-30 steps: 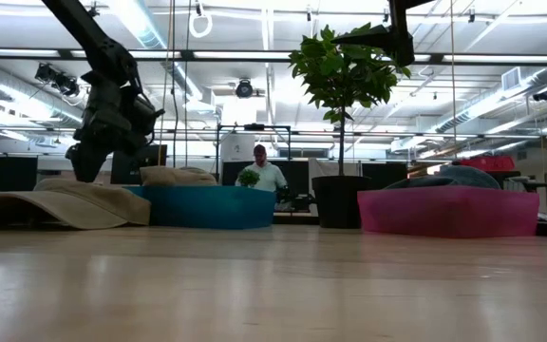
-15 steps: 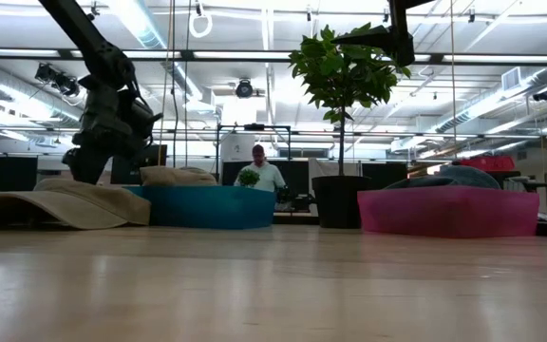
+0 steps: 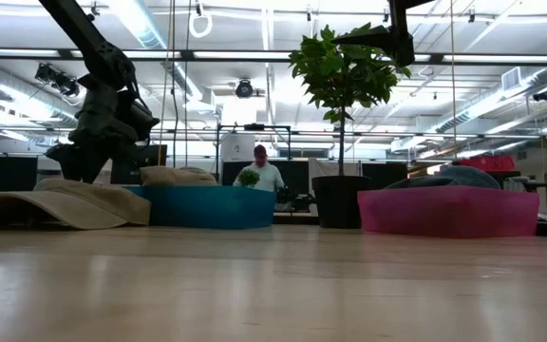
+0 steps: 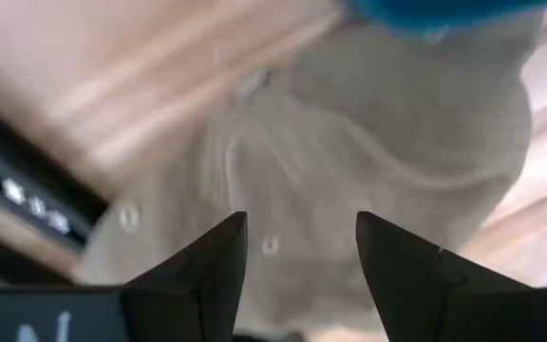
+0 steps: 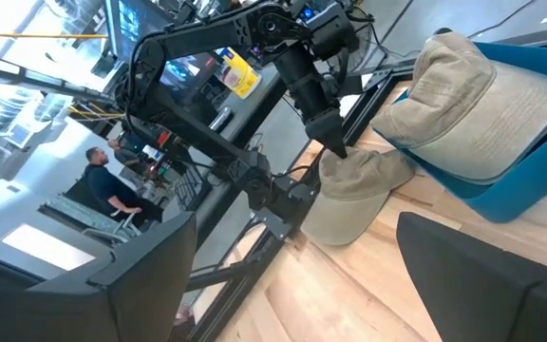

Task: Pick & Place hat
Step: Put the brown cap into the blue bin

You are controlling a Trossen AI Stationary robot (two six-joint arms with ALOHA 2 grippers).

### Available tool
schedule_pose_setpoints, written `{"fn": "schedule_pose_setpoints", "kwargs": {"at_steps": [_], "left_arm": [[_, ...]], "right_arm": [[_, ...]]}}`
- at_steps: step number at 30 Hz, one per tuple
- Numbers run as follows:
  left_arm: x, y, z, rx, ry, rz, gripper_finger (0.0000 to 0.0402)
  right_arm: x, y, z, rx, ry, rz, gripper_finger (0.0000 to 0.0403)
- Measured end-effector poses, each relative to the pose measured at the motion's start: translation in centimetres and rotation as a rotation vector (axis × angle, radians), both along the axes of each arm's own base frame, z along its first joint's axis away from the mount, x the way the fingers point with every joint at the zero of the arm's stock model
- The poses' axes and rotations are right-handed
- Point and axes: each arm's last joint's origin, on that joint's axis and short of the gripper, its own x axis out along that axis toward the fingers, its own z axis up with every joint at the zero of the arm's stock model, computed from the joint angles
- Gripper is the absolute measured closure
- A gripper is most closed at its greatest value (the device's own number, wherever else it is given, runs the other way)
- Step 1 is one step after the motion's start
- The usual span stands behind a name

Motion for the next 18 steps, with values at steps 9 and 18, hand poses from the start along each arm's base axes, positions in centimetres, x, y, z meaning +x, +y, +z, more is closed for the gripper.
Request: {"fn": "schedule_pose_setpoints", "kwargs": {"at_steps": [9, 18], "left_arm": [[-0.4, -0.1, 0.3, -0.020, 0.131, 0.192, 0.0215], [-1.8, -0.3, 0.3, -0.075, 0.121, 0.067, 0.0229]], "right_arm": [[0.0, 0.0, 0.0, -0.001, 0.000, 0.000, 0.0037], [0.0, 0.0, 0.0, -0.015, 0.005, 0.002, 0.0037]]}}
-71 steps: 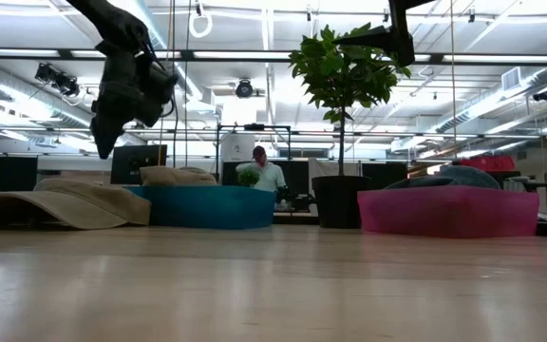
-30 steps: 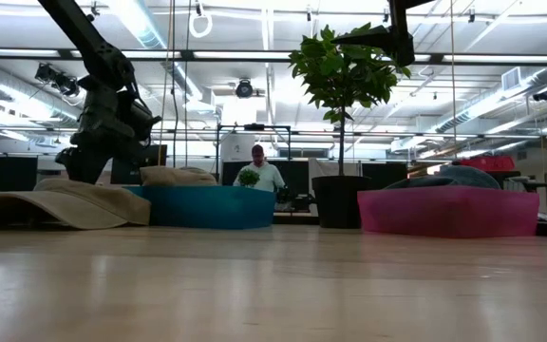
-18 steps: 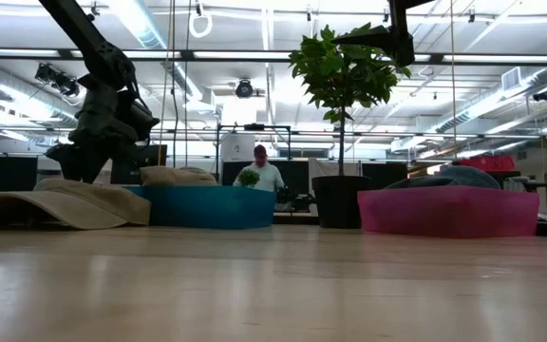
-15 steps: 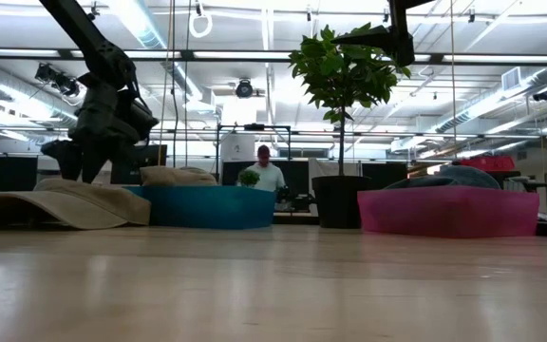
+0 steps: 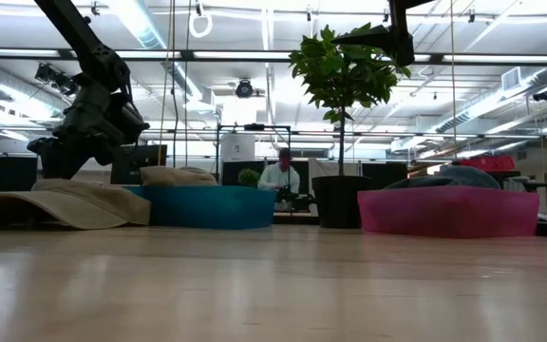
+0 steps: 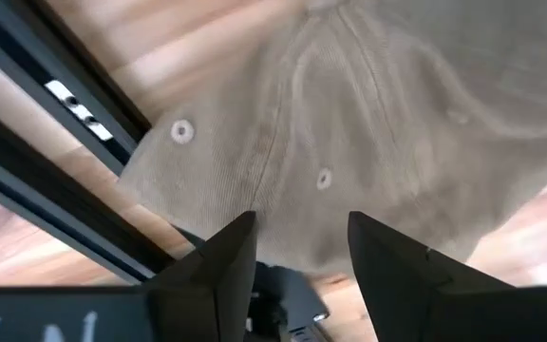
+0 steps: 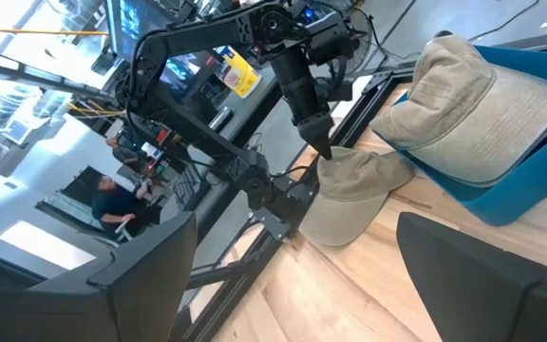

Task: Pick & Place hat
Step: Put the brown cap into the blue bin

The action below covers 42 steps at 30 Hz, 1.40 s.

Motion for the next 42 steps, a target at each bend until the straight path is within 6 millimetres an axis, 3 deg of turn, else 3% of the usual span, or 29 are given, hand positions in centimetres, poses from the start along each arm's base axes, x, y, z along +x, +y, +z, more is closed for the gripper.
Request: {"fn": "schedule_pose_setpoints", "kwargs": {"at_steps": [11, 20, 26, 32, 42], "left_arm": [[-0.3, -0.1, -0.9, 0.015, -0.008, 0.021, 0.0230], [-0.1, -0.5, 0.5, 0.017, -0.038, -0.047, 0.0230], [0.4, 0.5, 0.1, 0.117, -0.018, 0.197, 0.0230], [1.0, 0.6, 0.0, 0.117, -0.072, 0.227, 0.0230], [-0.3, -1.6, -3.6, 0.054, -0.010, 0.267, 0.0230]], "right_arm": [[0.0, 0.0, 0.0, 0.006, -0.001, 0.011, 0.0037], [0.0, 0.1, 0.0, 0.009, -0.001, 0.018, 0.0037], [0.0, 0.1, 0.0, 0.032, -0.008, 0.015, 0.0037], [0.0, 0.1, 0.0, 0.044, -0.011, 0.023, 0.0037], [0.0, 0.1, 0.1, 0.046, -0.020, 0.023, 0.0037]]}}
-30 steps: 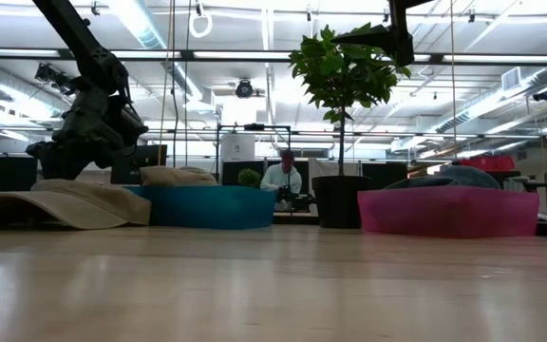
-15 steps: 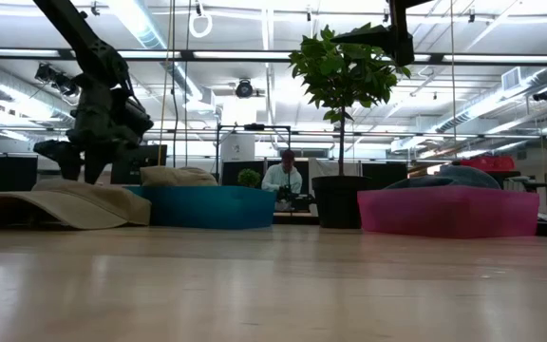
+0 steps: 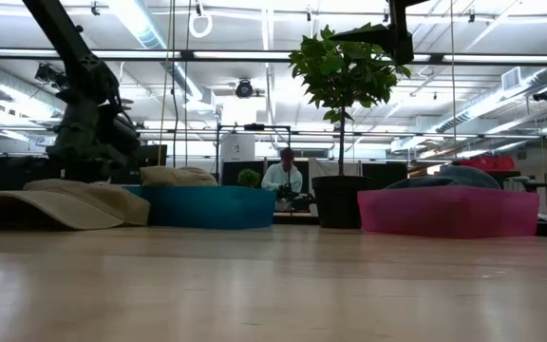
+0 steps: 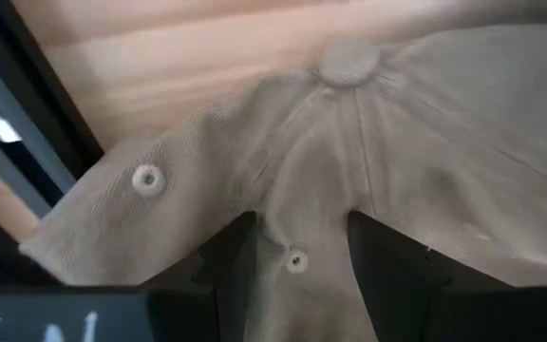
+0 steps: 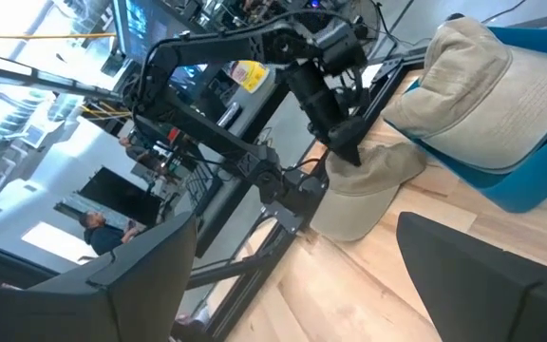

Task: Pick & Place hat
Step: Put the brown cap into the blue bin

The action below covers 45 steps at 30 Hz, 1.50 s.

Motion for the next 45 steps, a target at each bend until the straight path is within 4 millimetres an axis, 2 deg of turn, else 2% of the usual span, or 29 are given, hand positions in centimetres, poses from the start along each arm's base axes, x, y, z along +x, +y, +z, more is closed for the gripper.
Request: {"fn": "schedule_pose_setpoints", "kwargs": {"at_steps": [7, 10, 13, 19, 23, 30, 40, 45], "left_arm": [[-0.2, -1.4, -1.5, -0.026, 0.009, -0.031, 0.0231], [0.1, -1.5, -1.7, -0.020, 0.010, -0.031, 0.0245], [0.4, -1.6, -1.7, -0.010, 0.007, -0.048, 0.0279], [0.8, -1.8, -1.7, -0.007, -0.010, -0.109, 0.0386], [0.8, -2.0, -1.3, -0.041, -0.039, -0.120, 0.0393], [1.2, -1.5, 2.2, -0.017, -0.099, -0.178, 0.0397], [1.5, -1.2, 9.4, 0.171, -0.254, -0.196, 0.0398], [1.4, -1.8, 11.0, 0.182, -0.334, -0.191, 0.0399]], "right_arm": [[0.0, 0.0, 0.0, -0.004, 0.002, -0.001, 0.0037], [0.0, 0.0, 0.0, -0.004, 0.003, -0.002, 0.0037], [0.0, 0.0, 0.0, -0.005, 0.003, -0.002, 0.0037], [0.0, 0.0, 0.0, -0.001, 0.002, -0.002, 0.0037], [0.0, 0.0, 0.0, -0.002, 0.003, -0.002, 0.0037], [0.0, 0.0, 0.0, 0.014, -0.002, -0.004, 0.0037], [0.0, 0.0, 0.0, 0.016, -0.001, -0.004, 0.0037], [0.0, 0.0, 0.0, 0.016, 0.000, -0.005, 0.0037]]}}
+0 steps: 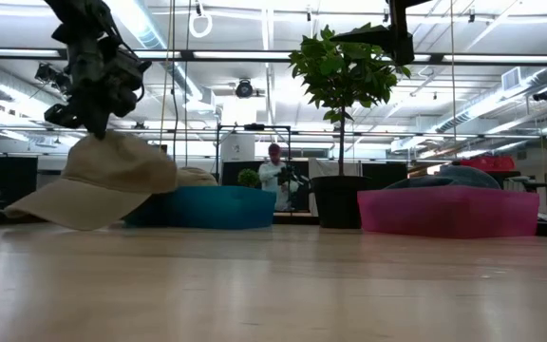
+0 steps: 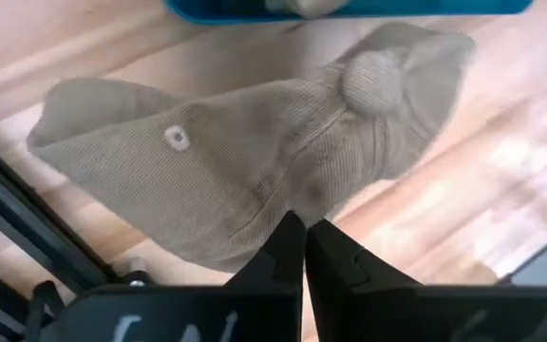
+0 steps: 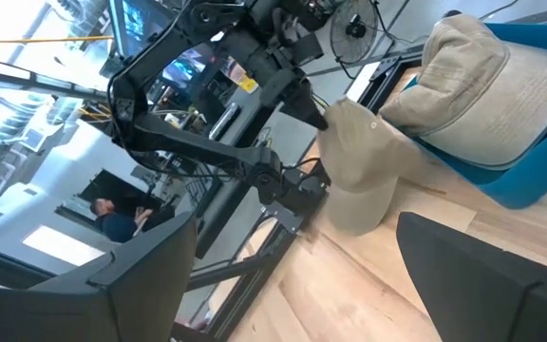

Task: Pick & Place hat
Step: Put the brown cap into the blue bin

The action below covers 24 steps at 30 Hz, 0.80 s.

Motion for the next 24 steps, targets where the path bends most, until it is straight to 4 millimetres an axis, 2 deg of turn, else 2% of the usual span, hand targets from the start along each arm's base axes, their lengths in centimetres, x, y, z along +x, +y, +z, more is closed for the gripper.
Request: {"fn": "schedule_pose_setpoints", "kwargs": {"at_steps": [5, 17, 24], "left_arm": [[-0.2, -0.6, 0.4, -0.032, -0.061, -0.004, 0.0399], [-0.5, -2.6, 3.4, -0.015, -0.391, 0.065, 0.0399], [-0.3, -2.5, 5.3, 0.048, -0.569, 0.151, 0.0399]], "right_arm": [[0.0, 0.0, 0.0, 0.000, 0.001, 0.000, 0.0037], [0.0, 0.0, 0.0, 0.007, 0.001, -0.001, 0.0037], [0.0, 0.0, 0.0, 0.006, 0.002, -0.001, 0.0037]]}}
